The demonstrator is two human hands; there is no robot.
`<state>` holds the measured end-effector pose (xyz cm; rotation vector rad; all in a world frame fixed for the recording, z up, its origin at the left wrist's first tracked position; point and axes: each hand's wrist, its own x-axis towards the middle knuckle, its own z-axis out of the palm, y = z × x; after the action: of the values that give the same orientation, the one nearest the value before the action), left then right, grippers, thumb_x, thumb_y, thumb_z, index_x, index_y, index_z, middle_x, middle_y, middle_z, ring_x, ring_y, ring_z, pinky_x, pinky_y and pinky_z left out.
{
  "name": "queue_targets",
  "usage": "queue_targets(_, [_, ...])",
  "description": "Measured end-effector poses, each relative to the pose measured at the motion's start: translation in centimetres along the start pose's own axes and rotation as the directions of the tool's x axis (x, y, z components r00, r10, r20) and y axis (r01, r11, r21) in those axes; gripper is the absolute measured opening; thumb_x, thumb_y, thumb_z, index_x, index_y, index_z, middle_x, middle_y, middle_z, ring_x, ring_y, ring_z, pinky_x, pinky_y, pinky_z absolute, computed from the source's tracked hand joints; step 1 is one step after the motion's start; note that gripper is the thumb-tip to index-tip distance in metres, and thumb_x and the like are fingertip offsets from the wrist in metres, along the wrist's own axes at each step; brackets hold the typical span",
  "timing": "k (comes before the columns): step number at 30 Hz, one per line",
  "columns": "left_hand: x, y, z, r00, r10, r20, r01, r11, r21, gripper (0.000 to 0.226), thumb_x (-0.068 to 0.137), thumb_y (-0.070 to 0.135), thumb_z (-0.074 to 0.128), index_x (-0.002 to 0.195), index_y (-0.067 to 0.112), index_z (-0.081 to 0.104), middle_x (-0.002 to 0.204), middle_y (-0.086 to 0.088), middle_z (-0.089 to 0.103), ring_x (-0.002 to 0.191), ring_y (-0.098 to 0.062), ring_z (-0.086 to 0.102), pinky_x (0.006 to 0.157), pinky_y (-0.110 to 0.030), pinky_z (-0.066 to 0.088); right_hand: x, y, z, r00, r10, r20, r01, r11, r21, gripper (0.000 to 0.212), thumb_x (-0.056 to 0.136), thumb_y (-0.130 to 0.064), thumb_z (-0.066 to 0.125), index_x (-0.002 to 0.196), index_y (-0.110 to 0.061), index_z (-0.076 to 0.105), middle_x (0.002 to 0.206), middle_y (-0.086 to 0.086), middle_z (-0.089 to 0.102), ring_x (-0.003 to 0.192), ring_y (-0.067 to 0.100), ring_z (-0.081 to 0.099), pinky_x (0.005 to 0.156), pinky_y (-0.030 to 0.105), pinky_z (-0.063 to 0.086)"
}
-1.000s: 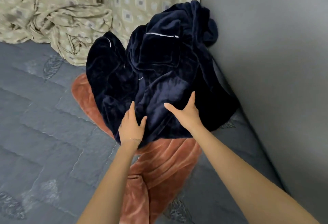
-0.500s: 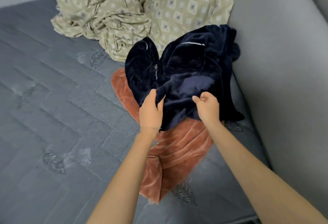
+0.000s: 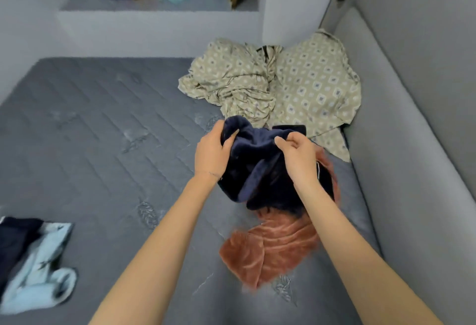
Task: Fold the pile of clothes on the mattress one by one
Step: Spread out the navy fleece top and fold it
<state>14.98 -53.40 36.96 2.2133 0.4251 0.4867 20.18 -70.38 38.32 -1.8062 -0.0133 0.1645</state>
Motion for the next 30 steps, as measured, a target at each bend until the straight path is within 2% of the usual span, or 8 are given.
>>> queue_targets(5, [-0.2, -0.7, -13.2, 0.998, 0.031, -0.050, -0.030, 1.000, 0.006, 0.021, 0.095, 0.038, 0.053, 0.079, 0.031, 0.041, 0.067, 0.012, 0.052, 0.062, -0.004, 0.050, 0.054, -0.021, 0.035, -5.7, -7.5, 7.0, 0.990, -0.130, 0.058, 0.130, 0.992, 0.010, 0.037, 0.087, -0.015, 0.065, 0.064, -0.019, 0.036, 0.056, -0.003, 0.031, 0.047, 0.005, 0.027, 0.044, 0.019, 0.023])
queue_targets(9, [-1.6, -2.8, -24.4, 0.993, 0.021, -0.113, -0.035, 0.992, -0.119, 0.018, 0.093, 0.035, 0.057, 0.079, 0.025, 0.050, 0.072, 0.011, 0.056, 0.067, 0.006, 0.052, 0.060, -0.010, 0.038, -11.2, -12.9, 13.6, 0.985, -0.169, 0.045, 0.164, 0.981, 0.107, 0.041, 0.087, -0.012, 0.065, 0.061, -0.020, 0.035, 0.048, -0.013, 0.029, 0.044, 0.002, 0.025, 0.043, 0.017, 0.022])
queue_targets(13, [-3.2, -4.1, -33.9, 0.989, 0.072, -0.132, -0.083, 0.993, -0.080, 0.028, 0.092, 0.034, 0.058, 0.069, 0.029, 0.043, 0.064, 0.012, 0.050, 0.063, 0.003, 0.048, 0.058, -0.010, 0.035, -16.6, -17.0, 19.9, 0.988, -0.142, 0.056, 0.132, 0.979, 0.158, 0.050, 0.087, -0.017, 0.066, 0.055, -0.024, 0.028, 0.047, -0.014, 0.025, 0.046, 0.006, 0.025, 0.051, 0.027, 0.022])
queue_targets(15, [-3.6, -4.7, -37.2, 0.986, 0.084, -0.144, -0.096, 0.992, -0.078, 0.021, 0.092, 0.034, 0.058, 0.075, 0.024, 0.050, 0.069, 0.011, 0.054, 0.065, 0.000, 0.048, 0.062, -0.014, 0.035, -18.7, -18.1, 22.1, 0.991, -0.127, 0.053, 0.115, 0.977, 0.180, 0.048, 0.086, -0.016, 0.066, 0.055, -0.023, 0.029, 0.053, -0.007, 0.028, 0.052, 0.010, 0.028, 0.055, 0.029, 0.023])
queue_targets(18, [-4.2, -5.5, -40.2, 0.984, 0.092, -0.153, -0.106, 0.990, -0.088, 0.015, 0.092, 0.035, 0.057, 0.089, 0.020, 0.057, 0.079, 0.012, 0.059, 0.075, -0.003, 0.051, 0.070, -0.017, 0.037, -21.1, -19.0, 24.6, 0.991, -0.115, 0.075, 0.098, 0.975, 0.200, 0.046, 0.087, -0.012, 0.064, 0.056, -0.021, 0.031, 0.061, 0.003, 0.028, 0.063, 0.017, 0.029, 0.061, 0.032, 0.023])
queue_targets(25, [-6.1, -8.6, -42.6, 0.992, 0.028, -0.125, -0.034, 0.999, -0.041, 0.033, 0.094, 0.039, 0.054, 0.082, 0.008, 0.051, 0.074, -0.002, 0.055, 0.068, -0.015, 0.047, 0.067, -0.032, 0.041, -23.5, -17.9, 27.9, 0.970, -0.140, 0.201, 0.138, 0.990, 0.026, 0.033, 0.084, -0.011, 0.067, 0.060, -0.012, 0.044, 0.063, 0.009, 0.033, 0.062, 0.017, 0.032, 0.059, 0.031, 0.025])
queue_targets(27, [-7.0, -9.8, -43.1, 0.987, -0.024, -0.156, 0.015, 0.998, -0.059, 0.028, 0.095, 0.039, 0.052, 0.087, 0.012, 0.056, 0.081, 0.001, 0.061, 0.074, -0.011, 0.053, 0.070, -0.026, 0.043, -23.7, -17.1, 28.5, 0.962, -0.128, 0.241, 0.139, 0.990, -0.029, 0.029, 0.083, -0.012, 0.068, 0.062, -0.008, 0.049, 0.064, 0.011, 0.038, 0.062, 0.018, 0.036, 0.060, 0.030, 0.028])
queue_targets(30, [-8.0, -11.2, -44.2, 0.980, -0.098, -0.175, 0.078, 0.990, -0.114, 0.016, 0.097, 0.038, 0.050, 0.093, 0.027, 0.060, 0.088, 0.018, 0.061, 0.080, 0.009, 0.055, 0.069, -0.006, 0.040, -23.8, -15.9, 29.6, 0.952, -0.103, 0.289, 0.152, 0.977, -0.150, 0.032, 0.083, -0.017, 0.070, 0.062, 0.002, 0.056, 0.061, 0.008, 0.045, 0.060, 0.017, 0.041, 0.059, 0.028, 0.033])
